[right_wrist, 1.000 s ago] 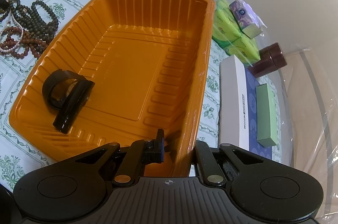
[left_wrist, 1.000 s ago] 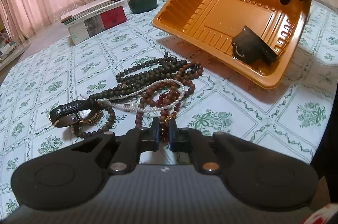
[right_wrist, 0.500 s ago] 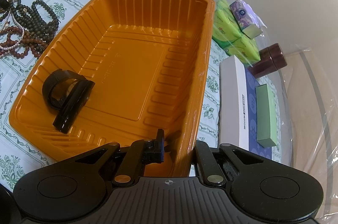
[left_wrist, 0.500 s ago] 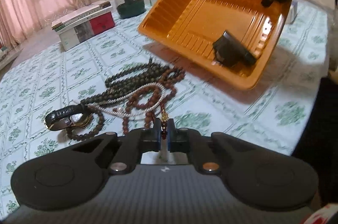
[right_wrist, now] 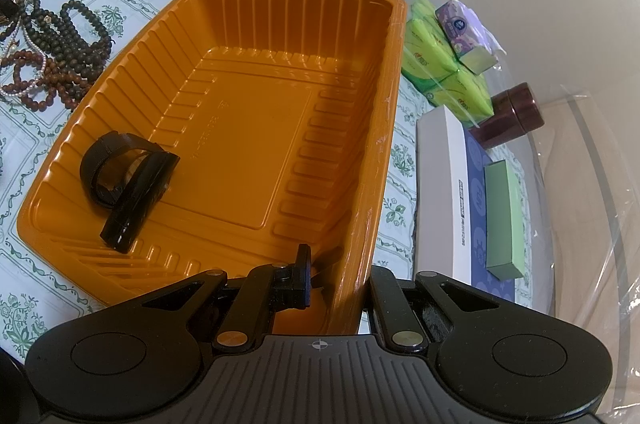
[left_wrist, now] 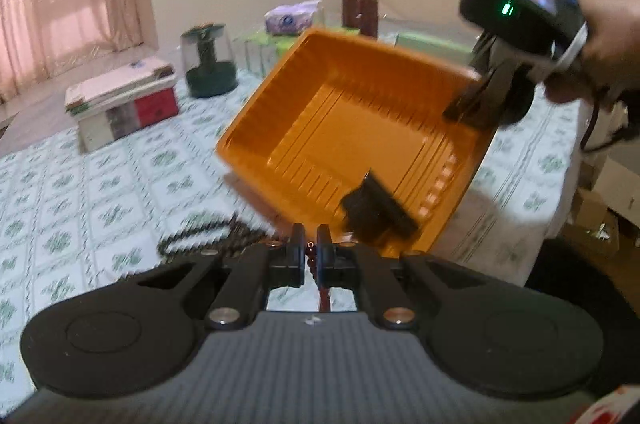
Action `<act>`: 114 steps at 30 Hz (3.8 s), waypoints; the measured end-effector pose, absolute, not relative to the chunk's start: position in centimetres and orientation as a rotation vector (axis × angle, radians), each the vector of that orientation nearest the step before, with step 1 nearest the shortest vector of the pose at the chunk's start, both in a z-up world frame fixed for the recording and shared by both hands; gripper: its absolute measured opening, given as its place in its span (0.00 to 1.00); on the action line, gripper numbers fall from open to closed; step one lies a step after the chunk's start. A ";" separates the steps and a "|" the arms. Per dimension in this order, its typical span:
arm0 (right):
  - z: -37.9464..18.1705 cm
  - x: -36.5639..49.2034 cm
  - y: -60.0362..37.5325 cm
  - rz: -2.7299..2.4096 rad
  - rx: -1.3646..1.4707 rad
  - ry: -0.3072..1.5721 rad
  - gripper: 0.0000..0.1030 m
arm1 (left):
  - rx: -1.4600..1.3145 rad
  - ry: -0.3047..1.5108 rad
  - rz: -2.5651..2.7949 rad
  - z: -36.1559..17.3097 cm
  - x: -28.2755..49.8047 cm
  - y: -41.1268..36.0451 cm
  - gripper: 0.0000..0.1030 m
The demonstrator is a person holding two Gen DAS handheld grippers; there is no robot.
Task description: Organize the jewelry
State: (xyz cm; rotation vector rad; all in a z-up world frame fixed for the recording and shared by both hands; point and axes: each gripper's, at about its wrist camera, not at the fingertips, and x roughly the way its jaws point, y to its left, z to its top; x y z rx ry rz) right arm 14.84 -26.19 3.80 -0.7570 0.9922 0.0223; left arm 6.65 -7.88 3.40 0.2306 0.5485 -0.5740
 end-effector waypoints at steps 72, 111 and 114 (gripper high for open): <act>3.8 14.8 -26.3 0.024 -0.754 0.985 0.09 | 0.388 0.511 -0.433 3.6 8.4 -4.2 0.05; 3.9 14.8 -26.2 0.025 -0.758 0.980 0.09 | 0.172 0.776 -0.481 -2.0 7.4 1.0 0.18; 3.9 14.8 -26.3 0.026 -0.757 0.980 0.09 | 0.128 0.806 -0.462 -3.1 8.0 0.0 0.22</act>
